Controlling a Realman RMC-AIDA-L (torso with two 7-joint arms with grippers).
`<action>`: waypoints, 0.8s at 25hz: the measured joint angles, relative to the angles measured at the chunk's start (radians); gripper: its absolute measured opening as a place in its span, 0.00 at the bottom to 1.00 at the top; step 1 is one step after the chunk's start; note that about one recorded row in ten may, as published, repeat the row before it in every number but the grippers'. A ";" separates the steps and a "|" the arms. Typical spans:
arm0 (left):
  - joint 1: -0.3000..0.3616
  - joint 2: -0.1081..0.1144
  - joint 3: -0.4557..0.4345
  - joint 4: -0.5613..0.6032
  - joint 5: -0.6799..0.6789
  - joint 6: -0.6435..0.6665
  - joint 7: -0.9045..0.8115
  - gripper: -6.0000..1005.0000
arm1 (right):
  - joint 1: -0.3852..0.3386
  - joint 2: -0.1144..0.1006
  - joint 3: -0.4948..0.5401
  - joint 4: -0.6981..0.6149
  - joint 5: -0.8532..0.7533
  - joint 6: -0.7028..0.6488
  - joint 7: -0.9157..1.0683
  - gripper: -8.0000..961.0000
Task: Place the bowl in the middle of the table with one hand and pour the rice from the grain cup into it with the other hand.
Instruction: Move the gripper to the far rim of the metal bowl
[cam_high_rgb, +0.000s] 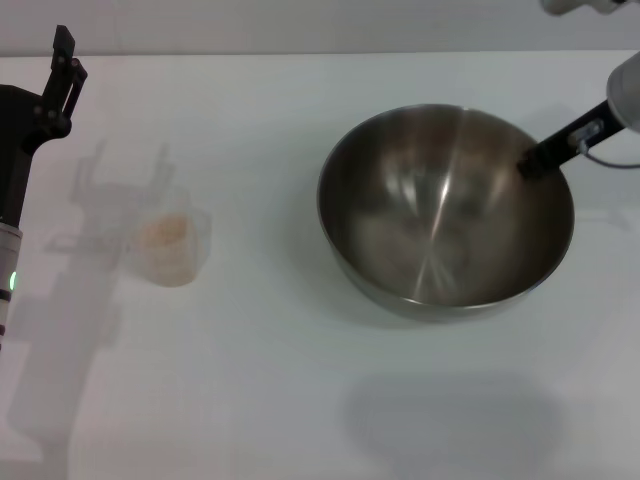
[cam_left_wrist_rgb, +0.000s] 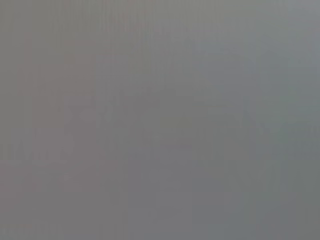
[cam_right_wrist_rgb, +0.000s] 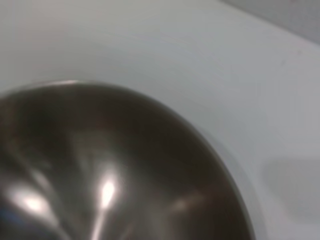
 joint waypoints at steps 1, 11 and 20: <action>0.000 0.000 0.000 0.000 0.000 0.000 0.000 0.83 | -0.003 0.001 0.005 -0.013 0.000 -0.001 0.000 0.09; 0.002 0.000 0.000 -0.003 0.000 0.002 0.000 0.83 | -0.038 0.021 0.020 -0.137 0.024 -0.036 -0.016 0.07; 0.005 0.000 0.000 -0.005 0.001 0.002 0.000 0.83 | -0.085 0.023 0.017 -0.224 0.180 -0.069 -0.078 0.03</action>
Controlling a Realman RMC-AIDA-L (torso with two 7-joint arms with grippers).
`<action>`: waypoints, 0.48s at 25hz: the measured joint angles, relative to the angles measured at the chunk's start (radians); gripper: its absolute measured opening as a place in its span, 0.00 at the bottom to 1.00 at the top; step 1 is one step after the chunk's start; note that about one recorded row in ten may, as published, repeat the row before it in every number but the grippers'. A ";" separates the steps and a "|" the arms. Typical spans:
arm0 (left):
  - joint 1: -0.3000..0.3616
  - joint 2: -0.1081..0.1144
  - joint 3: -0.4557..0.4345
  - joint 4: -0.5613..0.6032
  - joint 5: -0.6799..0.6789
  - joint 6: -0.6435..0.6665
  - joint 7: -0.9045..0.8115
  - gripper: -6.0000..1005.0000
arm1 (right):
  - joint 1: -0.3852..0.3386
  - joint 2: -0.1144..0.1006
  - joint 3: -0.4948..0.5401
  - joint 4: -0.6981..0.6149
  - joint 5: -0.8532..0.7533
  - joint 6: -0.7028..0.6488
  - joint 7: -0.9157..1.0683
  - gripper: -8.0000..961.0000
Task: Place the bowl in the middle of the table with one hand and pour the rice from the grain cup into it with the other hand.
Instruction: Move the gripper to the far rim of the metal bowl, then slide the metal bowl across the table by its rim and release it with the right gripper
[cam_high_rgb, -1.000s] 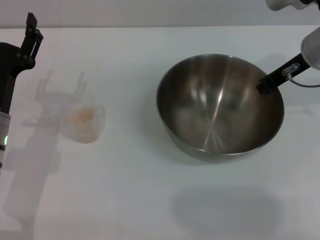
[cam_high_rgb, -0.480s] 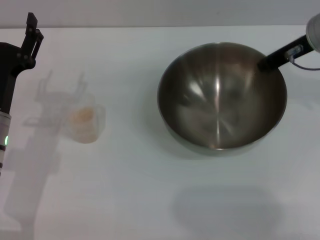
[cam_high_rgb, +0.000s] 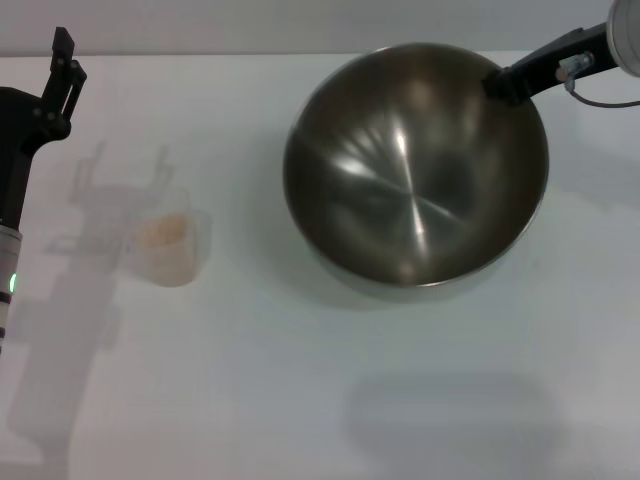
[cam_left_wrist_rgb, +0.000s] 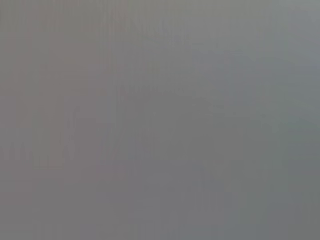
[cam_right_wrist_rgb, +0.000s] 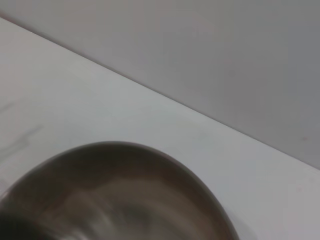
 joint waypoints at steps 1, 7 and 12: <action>0.000 0.000 0.000 0.000 0.000 0.000 0.000 0.83 | -0.002 0.000 -0.002 0.000 0.012 -0.001 -0.007 0.03; 0.001 0.000 0.000 -0.001 0.004 0.000 0.000 0.83 | -0.010 0.000 -0.012 0.015 0.109 -0.001 -0.041 0.03; 0.001 0.000 0.000 -0.003 0.005 0.000 0.000 0.83 | -0.011 0.000 -0.032 0.052 0.166 0.007 -0.056 0.03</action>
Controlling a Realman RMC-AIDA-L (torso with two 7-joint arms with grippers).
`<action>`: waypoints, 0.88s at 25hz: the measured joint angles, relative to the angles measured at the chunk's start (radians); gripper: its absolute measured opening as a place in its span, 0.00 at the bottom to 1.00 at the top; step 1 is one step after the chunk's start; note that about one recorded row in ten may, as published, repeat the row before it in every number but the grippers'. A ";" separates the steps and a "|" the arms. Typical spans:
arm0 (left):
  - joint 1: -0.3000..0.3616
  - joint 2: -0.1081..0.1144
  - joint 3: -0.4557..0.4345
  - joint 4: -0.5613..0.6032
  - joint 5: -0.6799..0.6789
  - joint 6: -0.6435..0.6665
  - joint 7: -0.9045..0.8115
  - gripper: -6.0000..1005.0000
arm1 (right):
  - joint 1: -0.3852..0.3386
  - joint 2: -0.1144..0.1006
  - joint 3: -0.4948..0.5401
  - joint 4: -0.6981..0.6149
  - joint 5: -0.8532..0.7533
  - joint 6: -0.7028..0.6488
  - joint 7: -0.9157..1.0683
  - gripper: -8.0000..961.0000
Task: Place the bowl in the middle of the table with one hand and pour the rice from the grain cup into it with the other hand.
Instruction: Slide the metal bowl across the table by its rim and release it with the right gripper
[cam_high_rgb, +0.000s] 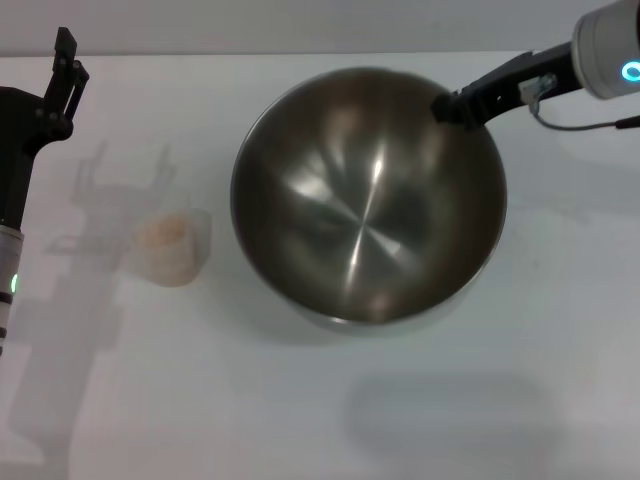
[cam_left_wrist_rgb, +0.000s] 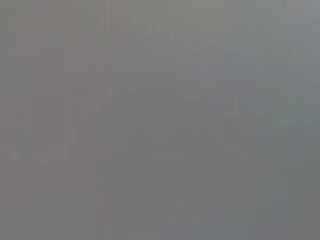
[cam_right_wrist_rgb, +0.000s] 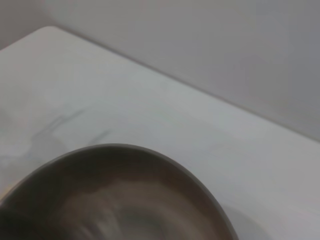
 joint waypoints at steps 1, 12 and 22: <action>0.000 0.000 0.000 0.000 0.000 0.000 0.000 0.83 | 0.000 0.000 0.000 0.000 0.000 0.000 0.000 0.03; 0.000 0.000 0.002 0.001 0.000 -0.003 0.000 0.83 | 0.015 0.000 -0.015 0.084 0.067 0.023 -0.020 0.03; -0.003 0.000 0.003 0.003 0.000 -0.002 0.000 0.83 | 0.044 -0.002 -0.016 0.173 0.067 0.033 -0.020 0.03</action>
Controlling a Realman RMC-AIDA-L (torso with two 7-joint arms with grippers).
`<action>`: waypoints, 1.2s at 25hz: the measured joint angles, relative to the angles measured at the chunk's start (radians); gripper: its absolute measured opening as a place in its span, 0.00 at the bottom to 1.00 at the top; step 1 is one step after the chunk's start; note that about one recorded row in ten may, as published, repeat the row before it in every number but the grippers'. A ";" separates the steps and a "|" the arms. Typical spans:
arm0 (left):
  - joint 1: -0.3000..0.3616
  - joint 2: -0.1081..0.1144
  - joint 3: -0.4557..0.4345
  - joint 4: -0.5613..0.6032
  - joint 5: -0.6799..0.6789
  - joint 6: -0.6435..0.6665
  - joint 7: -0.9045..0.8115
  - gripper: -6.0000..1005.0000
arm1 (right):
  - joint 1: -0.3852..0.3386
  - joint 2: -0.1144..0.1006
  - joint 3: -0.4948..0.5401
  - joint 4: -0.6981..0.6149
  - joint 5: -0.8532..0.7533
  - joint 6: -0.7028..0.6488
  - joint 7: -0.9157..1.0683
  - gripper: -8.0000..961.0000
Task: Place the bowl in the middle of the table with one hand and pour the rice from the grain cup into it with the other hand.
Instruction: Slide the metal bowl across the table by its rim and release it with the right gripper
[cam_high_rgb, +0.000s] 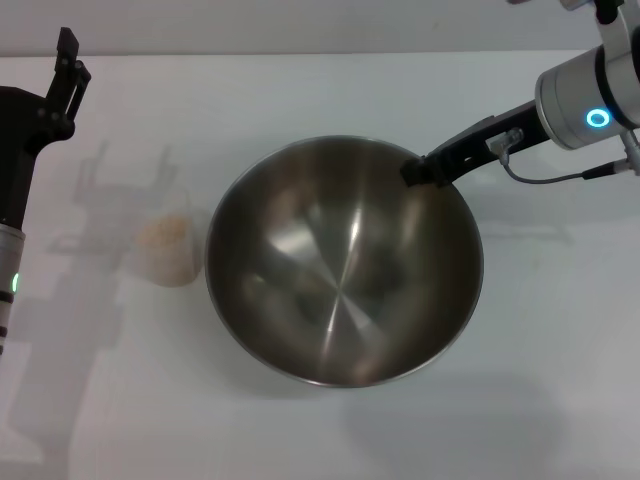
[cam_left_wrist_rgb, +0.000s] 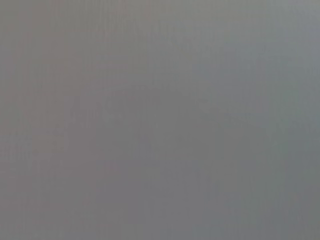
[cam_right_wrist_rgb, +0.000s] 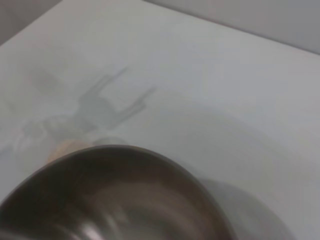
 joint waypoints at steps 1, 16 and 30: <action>-0.001 0.000 0.000 0.000 0.000 0.000 0.000 0.83 | 0.003 0.000 0.000 0.006 -0.002 0.000 0.000 0.03; -0.003 0.000 -0.002 0.000 0.000 0.000 0.000 0.83 | 0.070 -0.002 -0.001 0.131 -0.033 0.000 -0.008 0.03; -0.003 0.000 -0.002 -0.003 0.000 -0.003 0.000 0.83 | 0.090 -0.006 0.004 0.151 -0.060 0.009 -0.003 0.03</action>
